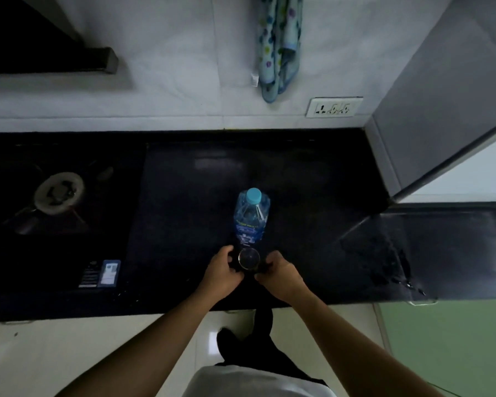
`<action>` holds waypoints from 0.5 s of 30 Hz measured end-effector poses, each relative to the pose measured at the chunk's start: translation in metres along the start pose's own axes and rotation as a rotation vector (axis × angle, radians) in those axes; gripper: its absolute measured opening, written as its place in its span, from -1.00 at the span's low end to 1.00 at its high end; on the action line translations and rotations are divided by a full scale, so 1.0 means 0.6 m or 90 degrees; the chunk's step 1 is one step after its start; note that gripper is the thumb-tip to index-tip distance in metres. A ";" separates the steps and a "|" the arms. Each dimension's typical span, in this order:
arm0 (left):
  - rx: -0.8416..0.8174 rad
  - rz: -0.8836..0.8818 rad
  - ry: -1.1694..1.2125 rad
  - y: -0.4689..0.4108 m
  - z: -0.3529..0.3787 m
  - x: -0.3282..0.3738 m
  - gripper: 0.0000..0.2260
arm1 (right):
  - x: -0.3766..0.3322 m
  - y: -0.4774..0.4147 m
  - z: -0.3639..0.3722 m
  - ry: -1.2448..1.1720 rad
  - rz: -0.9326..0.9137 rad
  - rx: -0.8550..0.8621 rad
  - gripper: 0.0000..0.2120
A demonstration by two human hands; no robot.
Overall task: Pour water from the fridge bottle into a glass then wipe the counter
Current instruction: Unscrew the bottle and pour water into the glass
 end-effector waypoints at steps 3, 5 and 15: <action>0.053 0.005 0.100 0.000 -0.035 0.019 -0.26 | -0.048 0.025 -0.074 -0.137 -0.075 0.143 -0.70; 0.121 0.047 0.130 -0.003 -0.056 0.048 -0.19 | -0.110 0.037 -0.124 -0.148 -0.202 0.243 -0.71; 0.181 0.107 0.164 -0.020 -0.043 0.139 -0.28 | -0.274 -0.012 -0.147 0.514 -0.356 0.286 -0.57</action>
Point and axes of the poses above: each hand's wrist, its own y-axis away from the middle knuckle, its own z-axis out of the palm, x = y × z, the point moved 5 cm from there along -y, towards the middle knuckle, and after that the axes turned 1 degree about -x, right-handed, at the moved point
